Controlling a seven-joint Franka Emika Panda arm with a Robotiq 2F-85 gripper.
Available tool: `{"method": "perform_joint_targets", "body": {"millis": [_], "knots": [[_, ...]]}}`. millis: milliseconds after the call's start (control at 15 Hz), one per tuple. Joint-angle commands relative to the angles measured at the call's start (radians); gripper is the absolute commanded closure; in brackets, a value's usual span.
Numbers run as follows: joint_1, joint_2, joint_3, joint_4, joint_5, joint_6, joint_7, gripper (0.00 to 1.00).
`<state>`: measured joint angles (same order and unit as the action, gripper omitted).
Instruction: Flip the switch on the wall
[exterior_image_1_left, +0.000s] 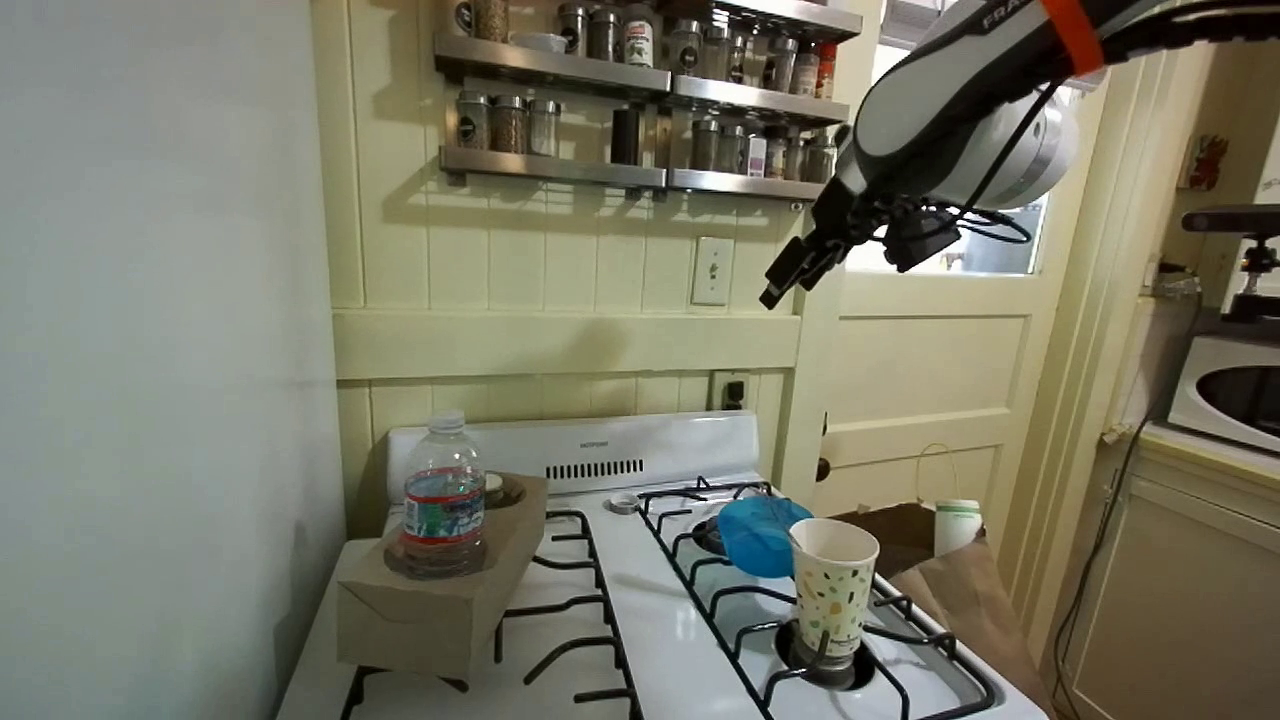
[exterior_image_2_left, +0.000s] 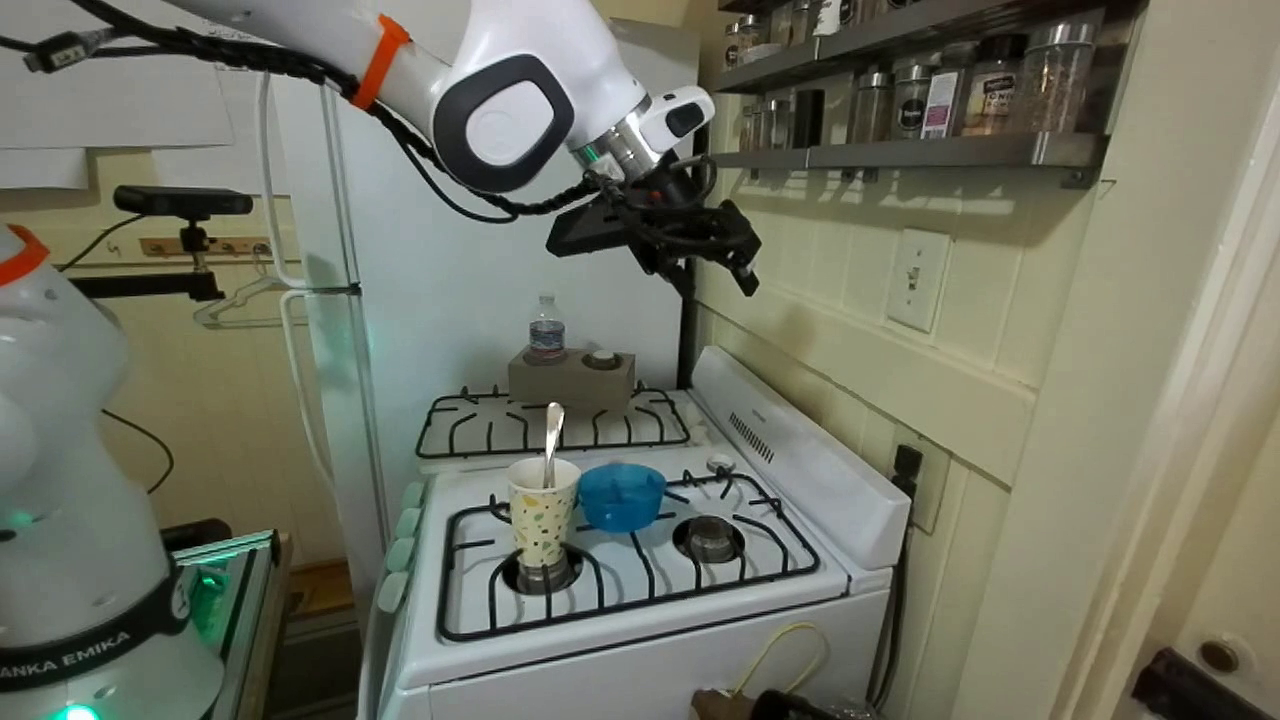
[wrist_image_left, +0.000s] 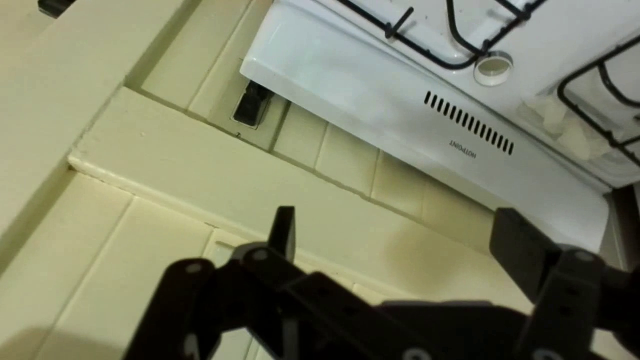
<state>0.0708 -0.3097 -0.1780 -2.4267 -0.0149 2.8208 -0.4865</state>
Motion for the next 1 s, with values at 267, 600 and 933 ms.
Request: {"method": "perform_joint_targets", "body": {"millis": [267, 600, 933], "knots": [[-0.254, 0.015, 0.201, 0.031, -0.557, -0.176, 0.251, 0.0], [-0.234, 0.014, 0.205, 0.054, -0.662, -0.259, 0.353, 0.0], [-0.245, 0.025, 0.245, 0.083, -0.783, -0.282, 0.395, 0.0]]}}
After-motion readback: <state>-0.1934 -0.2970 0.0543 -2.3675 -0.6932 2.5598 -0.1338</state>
